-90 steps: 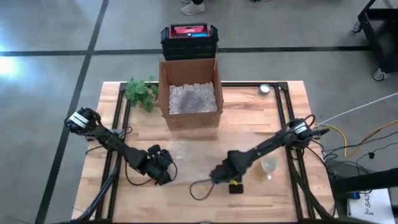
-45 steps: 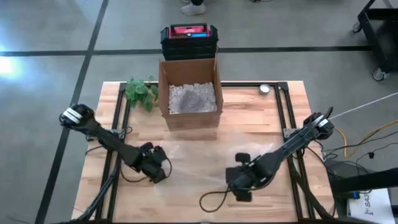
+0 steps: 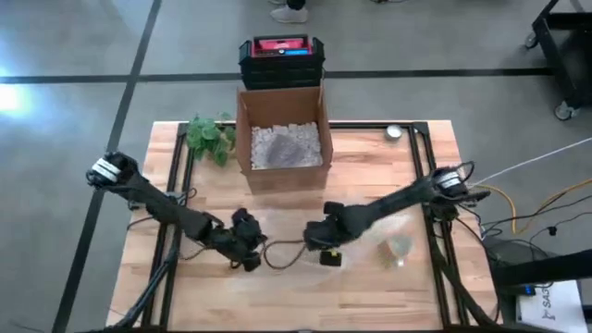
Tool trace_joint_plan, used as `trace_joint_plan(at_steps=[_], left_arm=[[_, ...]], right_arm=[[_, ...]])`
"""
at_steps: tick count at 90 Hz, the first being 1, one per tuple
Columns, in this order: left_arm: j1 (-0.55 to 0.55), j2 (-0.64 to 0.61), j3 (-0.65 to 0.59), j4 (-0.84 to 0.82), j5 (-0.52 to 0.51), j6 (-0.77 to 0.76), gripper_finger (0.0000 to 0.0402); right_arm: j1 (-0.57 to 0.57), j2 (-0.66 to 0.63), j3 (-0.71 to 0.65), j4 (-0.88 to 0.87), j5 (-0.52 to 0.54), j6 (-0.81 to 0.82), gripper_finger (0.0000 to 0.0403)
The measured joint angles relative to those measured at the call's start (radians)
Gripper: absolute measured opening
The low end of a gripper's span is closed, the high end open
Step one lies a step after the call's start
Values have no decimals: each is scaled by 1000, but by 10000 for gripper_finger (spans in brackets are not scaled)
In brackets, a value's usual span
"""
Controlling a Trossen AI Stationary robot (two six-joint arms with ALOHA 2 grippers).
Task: Wrap mug
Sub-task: Wrap the yellow mug using the bubble wrap
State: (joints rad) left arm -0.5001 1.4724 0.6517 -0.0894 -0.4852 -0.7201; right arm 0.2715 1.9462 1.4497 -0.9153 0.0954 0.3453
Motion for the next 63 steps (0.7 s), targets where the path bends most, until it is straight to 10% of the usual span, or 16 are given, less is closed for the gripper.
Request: trace_joint_plan(at_steps=[23, 63], left_arm=[[9, 113, -7, -227, 17, -194, 0], [-144, -71, -64, -531, 75, -499, 0]], right_arm=[[26, 39, -1, -195, -18, 38, 21], [240, 21, 0, -86, -95, 265, 18]])
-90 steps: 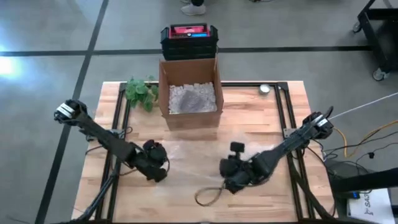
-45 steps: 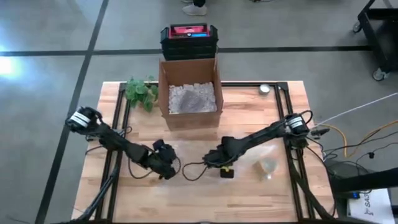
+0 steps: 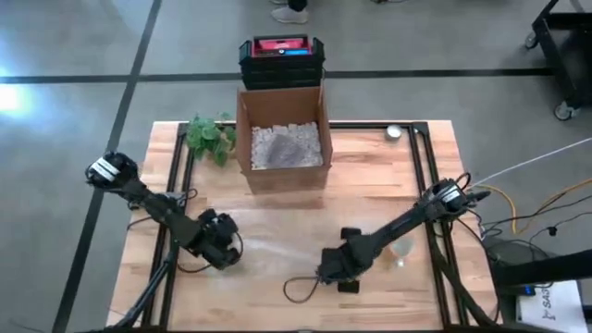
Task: Wrap mug
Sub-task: Wrap the yellow mug using the bubble wrap
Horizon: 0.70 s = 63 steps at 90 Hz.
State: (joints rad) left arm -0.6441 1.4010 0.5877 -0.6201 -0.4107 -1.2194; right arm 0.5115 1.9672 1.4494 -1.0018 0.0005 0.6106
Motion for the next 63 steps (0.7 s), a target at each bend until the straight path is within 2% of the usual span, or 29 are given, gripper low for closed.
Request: trace_joint_plan(at_steps=[14, 20, 32, 42, 49, 57, 63], left_arm=[[-1, -23, -4, 9, -15, -4, 0], [-1, -25, -4, 10, -38, -3, 0], [-1, -24, 1, 42, -58, 4, 0], [-1, -34, 62, 57, -72, 53, 0], [-3, -38, 124, 65, -97, 121, 0], [0, -38, 174, 77, -151, 203, 0], [17, -33, 185, 108, -202, 267, 0]], right_arm=[[74, -33, 10, 12, -75, 26, 18], [93, -68, 12, 5, -71, 34, 18], [105, -121, 16, 19, 78, 78, 18], [95, -124, 16, 23, 195, 97, 22], [84, -119, 16, 34, 184, 94, 40], [83, -103, 16, 57, 175, 63, 78], [82, -93, 12, 69, 214, 30, 112]])
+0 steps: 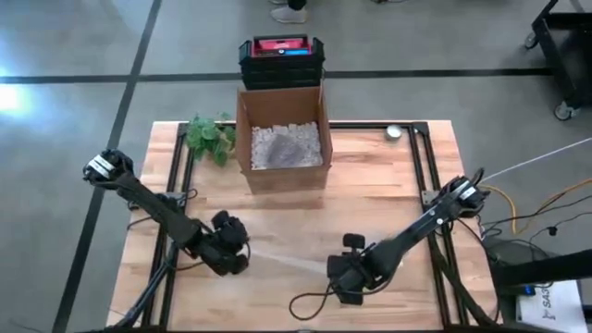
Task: Wrap mug
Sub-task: Wrap the yellow mug using the bubble wrap
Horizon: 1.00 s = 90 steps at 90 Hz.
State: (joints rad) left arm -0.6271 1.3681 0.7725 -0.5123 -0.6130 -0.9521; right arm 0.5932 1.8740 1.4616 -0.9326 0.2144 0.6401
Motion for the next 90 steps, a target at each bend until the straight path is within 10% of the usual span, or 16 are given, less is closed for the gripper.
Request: trace_joint_plan(at_steps=[31, 70, 90], left_arm=[[203, 147, -73, 331, 114, 276, 0], [244, 311, -77, 287, 110, 177, 0], [245, 246, -85, 255, 94, 182, 0]], right_arm=[[-106, 87, -11, 7, 32, 33, 207], [-51, 158, -5, 73, -54, 58, 199], [-57, -7, 94, -138, -47, 72, 191]])
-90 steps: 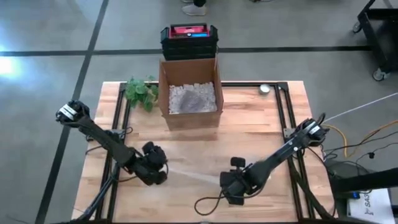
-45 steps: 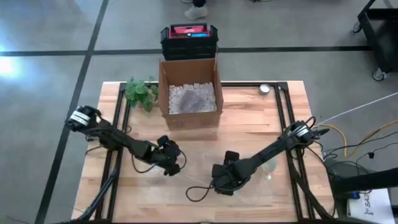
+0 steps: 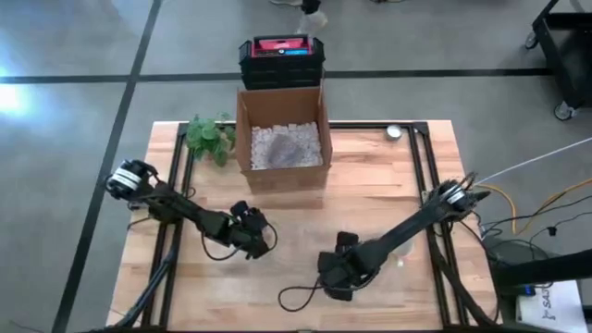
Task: Wrap mug
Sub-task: Wrap the yellow mug using the bubble wrap
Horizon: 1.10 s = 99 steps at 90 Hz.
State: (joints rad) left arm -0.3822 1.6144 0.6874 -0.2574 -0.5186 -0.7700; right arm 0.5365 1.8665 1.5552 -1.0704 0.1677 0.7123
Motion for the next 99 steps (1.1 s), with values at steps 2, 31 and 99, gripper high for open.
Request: trace_joint_plan(at_steps=[2, 31, 99], left_arm=[[-1, -10, -2, -12, 3, 0, 0], [-38, -101, -1, -4, 7, 29, 0], [-56, -110, 1, 3, 6, 55, 0]], right_arm=[[0, -19, 0, -24, 4, 12, 191], [5, -248, -116, -235, 19, 327, 215], [115, -431, -368, -191, -112, 646, 216]])
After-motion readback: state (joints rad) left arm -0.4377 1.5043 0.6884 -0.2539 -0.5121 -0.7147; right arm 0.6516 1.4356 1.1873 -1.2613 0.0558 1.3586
